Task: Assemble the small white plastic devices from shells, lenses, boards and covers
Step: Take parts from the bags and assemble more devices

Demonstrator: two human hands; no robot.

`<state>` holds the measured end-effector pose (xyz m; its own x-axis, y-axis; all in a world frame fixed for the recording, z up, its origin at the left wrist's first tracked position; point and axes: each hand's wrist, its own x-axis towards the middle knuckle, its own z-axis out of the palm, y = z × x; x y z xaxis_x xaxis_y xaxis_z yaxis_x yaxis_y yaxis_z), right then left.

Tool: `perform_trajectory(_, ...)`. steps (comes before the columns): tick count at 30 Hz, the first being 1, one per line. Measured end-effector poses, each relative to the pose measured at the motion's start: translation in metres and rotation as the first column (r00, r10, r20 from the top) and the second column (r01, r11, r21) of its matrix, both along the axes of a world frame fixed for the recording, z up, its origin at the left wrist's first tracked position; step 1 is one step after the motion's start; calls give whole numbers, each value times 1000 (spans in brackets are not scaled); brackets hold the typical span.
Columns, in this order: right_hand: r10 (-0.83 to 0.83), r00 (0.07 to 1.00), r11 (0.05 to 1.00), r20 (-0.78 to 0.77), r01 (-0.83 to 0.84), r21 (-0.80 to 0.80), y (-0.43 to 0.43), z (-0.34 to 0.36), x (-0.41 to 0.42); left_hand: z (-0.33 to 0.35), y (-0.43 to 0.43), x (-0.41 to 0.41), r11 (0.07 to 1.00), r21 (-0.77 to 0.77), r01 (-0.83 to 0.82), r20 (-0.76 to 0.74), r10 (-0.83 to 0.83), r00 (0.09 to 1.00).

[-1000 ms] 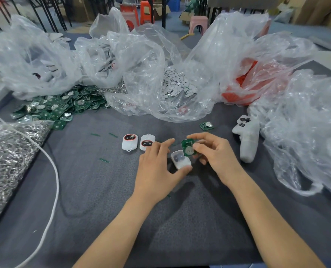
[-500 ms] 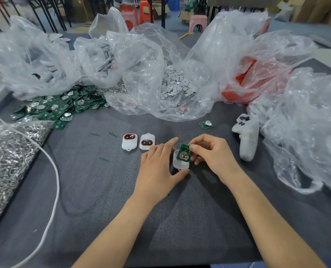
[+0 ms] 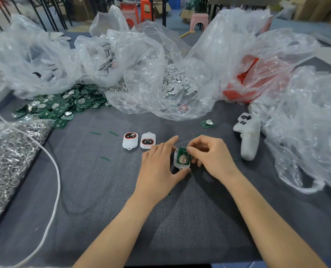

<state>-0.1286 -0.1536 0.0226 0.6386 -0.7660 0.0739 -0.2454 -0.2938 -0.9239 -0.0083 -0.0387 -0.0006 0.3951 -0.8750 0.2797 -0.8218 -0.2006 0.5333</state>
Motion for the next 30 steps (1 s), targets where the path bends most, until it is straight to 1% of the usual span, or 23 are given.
perform_trajectory(8, 14, 999, 999, -33, -16, -49, 1, 1, 0, -1, 0, 0, 1000, -3, -1, 2, 1, 1000)
perform_trajectory(14, -33, 997, 988, -65, 22, -152, 0, 0, 1, 0, 0, 0, 1000, -9, 2, -1, -2, 1000)
perform_trajectory(25, -12, 996, 986, -94, -4, -166, 0, 1, 1, -1, 1, 0, 1000, -17, 9, -8, -9, 1000)
perform_trajectory(30, -39, 992, 983, -118, 17, -183, 1, 0, 2, -1, 0, -1, 999, -30, 11, -11, -11, 1000)
